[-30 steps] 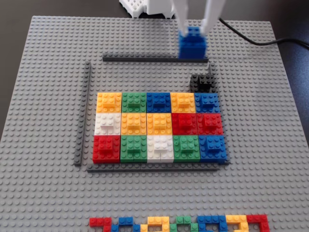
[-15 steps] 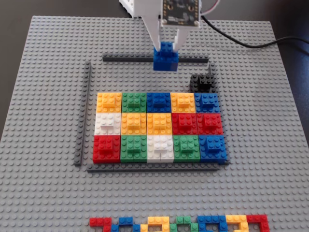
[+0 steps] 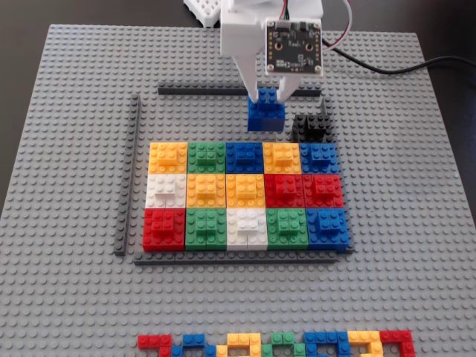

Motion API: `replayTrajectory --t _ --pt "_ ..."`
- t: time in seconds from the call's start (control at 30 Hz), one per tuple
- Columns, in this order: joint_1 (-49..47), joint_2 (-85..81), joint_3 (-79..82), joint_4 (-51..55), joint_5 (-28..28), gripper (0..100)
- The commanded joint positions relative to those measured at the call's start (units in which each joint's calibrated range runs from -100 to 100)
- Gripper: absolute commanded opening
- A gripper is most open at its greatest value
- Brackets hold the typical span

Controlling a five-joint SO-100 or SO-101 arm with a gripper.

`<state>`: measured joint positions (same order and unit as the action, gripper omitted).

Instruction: Grab the cube and place it into the grid

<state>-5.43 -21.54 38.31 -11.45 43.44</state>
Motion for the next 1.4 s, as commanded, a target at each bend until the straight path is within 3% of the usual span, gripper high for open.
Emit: replayTrajectory --t 0.0,1.37 --pt "-1.46 0.82 -0.92 -1.0 -0.93 2" --pt "-2.63 7.7 -1.01 -5.25 -1.56 5"
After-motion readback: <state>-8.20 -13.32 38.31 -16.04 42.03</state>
